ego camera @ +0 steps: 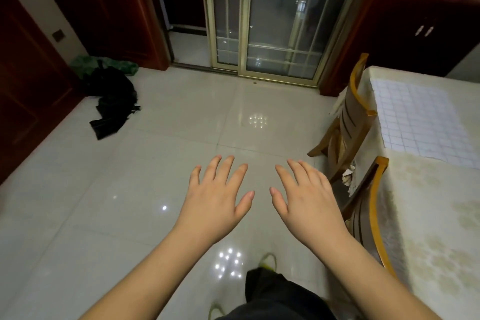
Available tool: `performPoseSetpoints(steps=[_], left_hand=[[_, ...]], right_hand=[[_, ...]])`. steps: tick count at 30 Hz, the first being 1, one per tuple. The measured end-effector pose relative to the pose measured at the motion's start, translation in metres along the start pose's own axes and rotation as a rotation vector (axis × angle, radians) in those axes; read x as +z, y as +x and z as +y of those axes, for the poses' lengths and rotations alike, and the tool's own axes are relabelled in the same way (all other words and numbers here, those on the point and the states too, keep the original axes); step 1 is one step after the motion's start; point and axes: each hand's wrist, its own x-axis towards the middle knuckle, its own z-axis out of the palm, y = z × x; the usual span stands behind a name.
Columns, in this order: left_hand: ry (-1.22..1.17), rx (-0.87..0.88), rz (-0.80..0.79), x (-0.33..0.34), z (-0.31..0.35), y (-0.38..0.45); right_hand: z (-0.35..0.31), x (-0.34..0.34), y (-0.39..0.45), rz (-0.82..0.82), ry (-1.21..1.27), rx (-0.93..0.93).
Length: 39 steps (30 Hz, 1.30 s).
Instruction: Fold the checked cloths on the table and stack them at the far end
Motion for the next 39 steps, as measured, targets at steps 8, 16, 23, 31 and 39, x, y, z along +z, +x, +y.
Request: performPoseSetpoints(steps=[8,16,23,31,39], left_hand=[[0.02,0.085,-0.072,0.025,0.023,0.152],[0.038,0.158,-0.068,0.019,0.063,0.286],[0.041,0.225,-0.138,0.037,0.079,0.358],[-0.021,0.269,-0.21,0.062,0.057,0.459],[-0.026,0.277,-0.229,0.074,-0.003,0.587]], right_hand=[[0.083,0.026,0.101,0.007,0.041,0.095],[0.168,0.031,0.194,0.004,0.055,0.168],[0.202,0.039,0.256,0.005,0.052,0.212],[0.225,0.06,0.358,-0.063,0.037,0.21],[0.227,0.068,0.495,-0.15,-0.013,0.24]])
